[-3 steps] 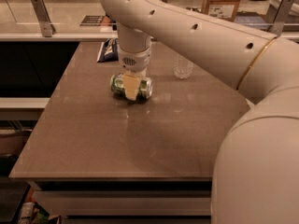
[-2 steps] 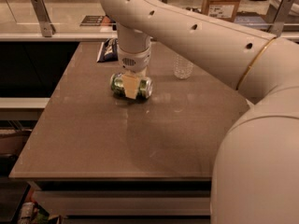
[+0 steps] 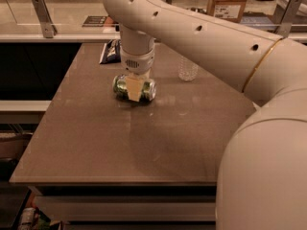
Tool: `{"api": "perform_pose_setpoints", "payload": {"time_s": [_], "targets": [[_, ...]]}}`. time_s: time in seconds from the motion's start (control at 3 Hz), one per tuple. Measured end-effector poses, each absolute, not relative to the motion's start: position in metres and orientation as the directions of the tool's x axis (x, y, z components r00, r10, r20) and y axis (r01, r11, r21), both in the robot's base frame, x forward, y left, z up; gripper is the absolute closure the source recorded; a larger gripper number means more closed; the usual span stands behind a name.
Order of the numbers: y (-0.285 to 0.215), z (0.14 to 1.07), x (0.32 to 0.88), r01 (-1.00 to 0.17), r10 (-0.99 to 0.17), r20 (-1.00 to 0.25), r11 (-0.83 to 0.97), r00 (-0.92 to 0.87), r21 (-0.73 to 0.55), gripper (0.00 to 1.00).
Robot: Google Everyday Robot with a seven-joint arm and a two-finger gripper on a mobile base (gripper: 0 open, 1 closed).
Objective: Pick green can
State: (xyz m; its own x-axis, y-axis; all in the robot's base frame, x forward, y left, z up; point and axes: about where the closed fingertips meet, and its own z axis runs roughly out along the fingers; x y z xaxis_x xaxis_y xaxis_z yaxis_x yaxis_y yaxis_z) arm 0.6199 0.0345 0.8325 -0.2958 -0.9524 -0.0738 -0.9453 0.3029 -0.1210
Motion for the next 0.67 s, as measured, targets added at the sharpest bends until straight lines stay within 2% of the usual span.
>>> {"api": "perform_pose_setpoints", "payload": {"time_s": [0.67], "targets": [[0.0299, 0.8422, 0.6118, -0.95, -0.955, -0.123, 0.285, -0.27, -0.126, 1.0]]}}
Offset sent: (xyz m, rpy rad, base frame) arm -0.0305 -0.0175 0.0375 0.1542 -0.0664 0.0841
